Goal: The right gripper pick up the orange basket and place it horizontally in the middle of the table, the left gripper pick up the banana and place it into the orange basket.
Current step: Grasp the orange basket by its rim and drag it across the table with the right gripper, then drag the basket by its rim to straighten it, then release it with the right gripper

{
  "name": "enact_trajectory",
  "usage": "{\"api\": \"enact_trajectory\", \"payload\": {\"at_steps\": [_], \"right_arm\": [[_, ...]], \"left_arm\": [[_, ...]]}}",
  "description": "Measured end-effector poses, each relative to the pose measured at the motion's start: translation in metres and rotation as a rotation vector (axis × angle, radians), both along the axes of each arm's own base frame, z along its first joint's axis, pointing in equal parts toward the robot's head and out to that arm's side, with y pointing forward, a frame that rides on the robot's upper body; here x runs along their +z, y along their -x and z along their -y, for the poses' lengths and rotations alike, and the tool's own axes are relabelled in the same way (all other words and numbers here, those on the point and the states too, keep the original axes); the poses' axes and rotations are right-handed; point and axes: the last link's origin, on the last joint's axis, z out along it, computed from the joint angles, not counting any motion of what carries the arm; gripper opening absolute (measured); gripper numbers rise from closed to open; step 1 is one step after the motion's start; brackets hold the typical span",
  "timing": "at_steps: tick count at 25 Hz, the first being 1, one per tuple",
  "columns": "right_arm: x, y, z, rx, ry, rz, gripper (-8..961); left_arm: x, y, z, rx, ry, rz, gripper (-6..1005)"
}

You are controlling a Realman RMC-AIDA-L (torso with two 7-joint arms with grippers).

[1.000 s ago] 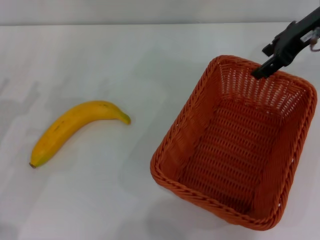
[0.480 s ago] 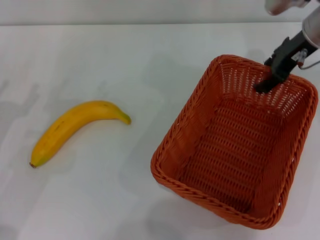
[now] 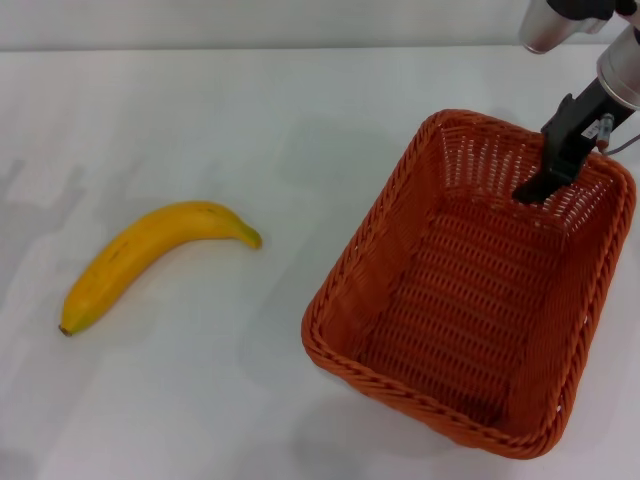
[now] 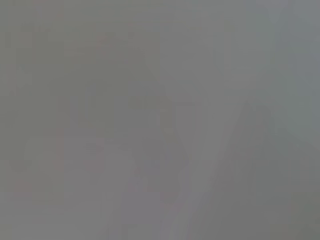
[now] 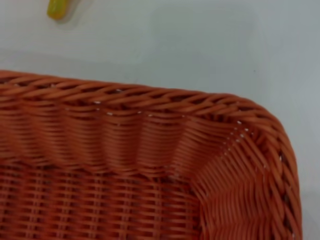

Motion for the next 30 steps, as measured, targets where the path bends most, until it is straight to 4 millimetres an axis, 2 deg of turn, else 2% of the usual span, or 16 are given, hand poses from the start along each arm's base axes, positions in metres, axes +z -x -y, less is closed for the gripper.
{"api": "enact_trajectory", "payload": {"at_steps": [8,13,14,15,18,23,27,30], "right_arm": [[0.001,0.003,-0.002,-0.014,-0.006,0.029,500],[0.004,0.002,-0.002,-0.130,-0.041,0.029,289],[0.006,0.002,-0.002,-0.167,-0.058,0.026,280],[0.010,0.002,-0.003,-0.206,-0.083,0.021,271],[0.028,0.004,-0.009,-0.326,-0.172,-0.036,245],[0.069,0.003,-0.015,-0.591,-0.315,-0.277,198],[0.085,-0.006,-0.010,-0.735,-0.403,-0.367,146],[0.089,-0.022,0.002,-0.848,-0.439,-0.464,144]], "left_arm": [[0.000,0.000,0.000,0.002,-0.003,-0.001,878],[0.010,0.003,0.001,0.017,-0.068,-0.004,878],[0.011,0.004,0.002,0.019,-0.076,-0.004,878],[0.011,0.004,0.002,0.019,-0.076,-0.004,878],[0.028,0.010,0.005,0.042,-0.164,-0.009,878],[0.054,0.018,0.010,0.075,-0.283,-0.016,878],[0.068,0.020,0.010,0.078,-0.316,-0.049,878],[0.074,0.018,0.004,0.070,-0.321,-0.061,878]]}}
